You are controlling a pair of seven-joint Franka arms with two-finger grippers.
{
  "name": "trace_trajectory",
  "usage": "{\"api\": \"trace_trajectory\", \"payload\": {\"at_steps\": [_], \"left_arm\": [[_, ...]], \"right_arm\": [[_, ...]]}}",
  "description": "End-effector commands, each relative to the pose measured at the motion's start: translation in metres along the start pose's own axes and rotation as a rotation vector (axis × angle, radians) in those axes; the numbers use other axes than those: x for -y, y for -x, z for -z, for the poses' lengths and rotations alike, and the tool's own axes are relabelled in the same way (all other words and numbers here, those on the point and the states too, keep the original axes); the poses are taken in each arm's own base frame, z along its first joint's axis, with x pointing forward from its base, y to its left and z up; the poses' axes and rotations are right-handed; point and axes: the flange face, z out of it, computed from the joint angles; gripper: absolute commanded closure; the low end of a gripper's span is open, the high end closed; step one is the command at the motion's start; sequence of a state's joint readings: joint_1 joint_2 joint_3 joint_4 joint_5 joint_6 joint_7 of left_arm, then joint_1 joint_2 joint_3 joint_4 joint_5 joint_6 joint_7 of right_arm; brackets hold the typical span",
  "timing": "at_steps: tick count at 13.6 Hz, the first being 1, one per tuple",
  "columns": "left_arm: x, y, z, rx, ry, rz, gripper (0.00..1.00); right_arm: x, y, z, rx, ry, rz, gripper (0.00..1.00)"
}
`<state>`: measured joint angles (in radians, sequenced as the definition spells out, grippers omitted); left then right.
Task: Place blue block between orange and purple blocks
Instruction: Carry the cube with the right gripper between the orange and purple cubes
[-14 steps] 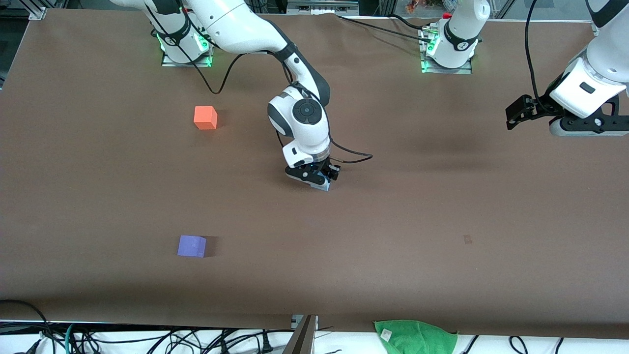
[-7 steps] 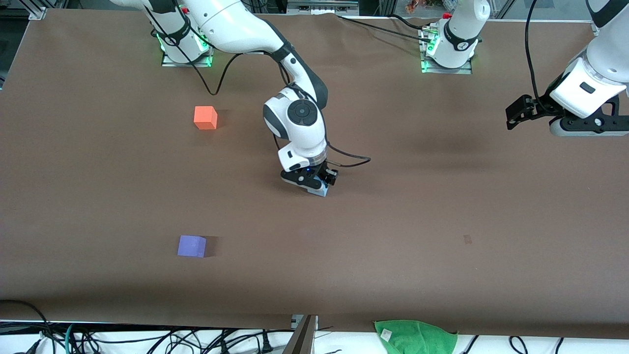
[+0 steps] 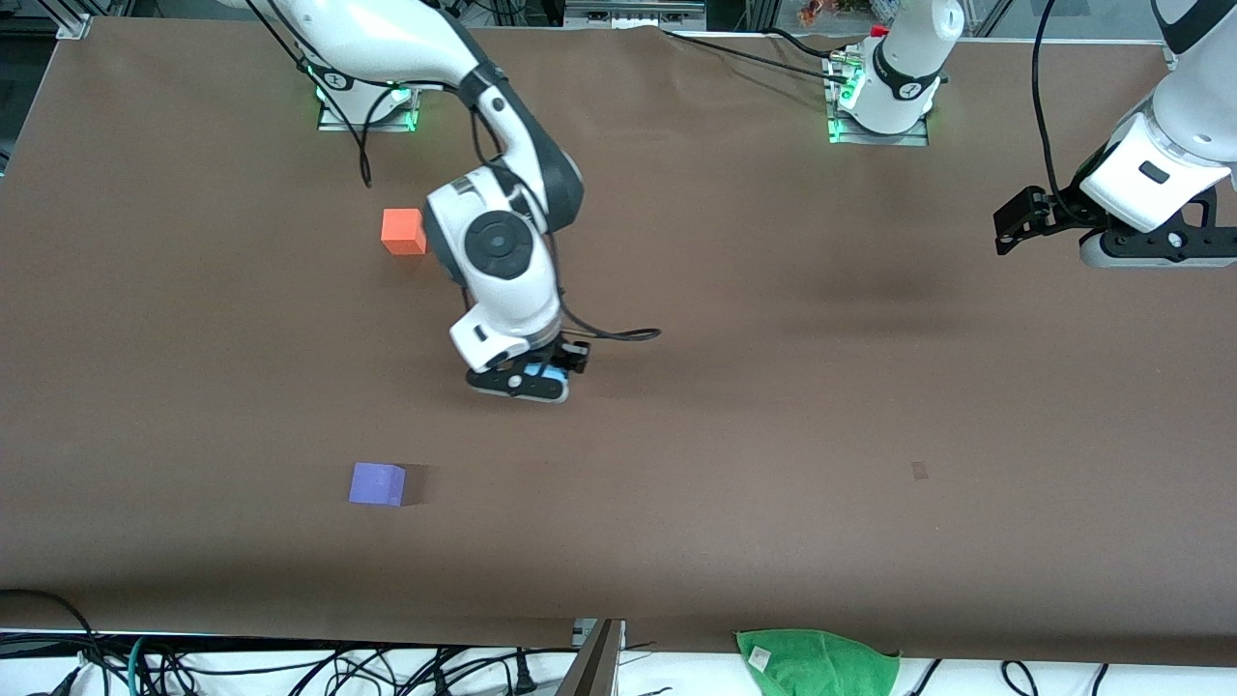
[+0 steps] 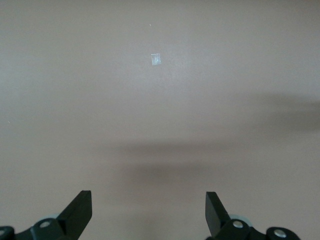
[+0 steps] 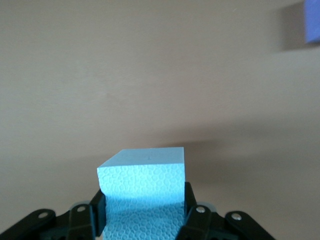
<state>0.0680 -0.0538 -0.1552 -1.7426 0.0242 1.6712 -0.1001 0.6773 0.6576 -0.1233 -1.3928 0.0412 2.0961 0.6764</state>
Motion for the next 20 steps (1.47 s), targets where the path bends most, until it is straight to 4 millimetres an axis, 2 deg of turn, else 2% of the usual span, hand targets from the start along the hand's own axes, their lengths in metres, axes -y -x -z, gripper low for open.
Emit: {"api": "trace_trajectory", "payload": {"at_steps": [1, 3, 6, 9, 11, 14, 20], "left_arm": [[0.000, -0.004, 0.005, 0.006, 0.020, -0.017, 0.00], [0.000, -0.004, 0.005, 0.006, 0.020, -0.017, 0.00], [0.002, -0.004, 0.005, 0.006, 0.020, -0.016, 0.00], [0.003, -0.004, 0.004, 0.007, 0.020, -0.013, 0.00], [0.003, -0.004, 0.005, 0.006, 0.020, -0.013, 0.00], [0.004, -0.004, 0.004, 0.009, 0.020, -0.011, 0.00], [0.000, -0.004, 0.005, 0.006, 0.020, -0.017, 0.00]], "right_arm": [[-0.043, -0.012, 0.012, 0.057, 0.018, 0.079, 0.58], [-0.088, -0.028, 0.015, 0.102, 0.037, 0.131, 0.58], [-0.169, -0.051, 0.011, 0.159, 0.001, 0.156, 0.58], [-0.229, -0.059, -0.010, 0.211, -0.016, 0.156, 0.58], [-0.248, -0.056, -0.021, 0.233, -0.012, 0.130, 0.58], [-0.261, -0.047, -0.034, 0.230, -0.012, 0.113, 0.58], [-0.284, 0.008, -0.088, 0.180, -0.063, 0.035, 0.59]]}}
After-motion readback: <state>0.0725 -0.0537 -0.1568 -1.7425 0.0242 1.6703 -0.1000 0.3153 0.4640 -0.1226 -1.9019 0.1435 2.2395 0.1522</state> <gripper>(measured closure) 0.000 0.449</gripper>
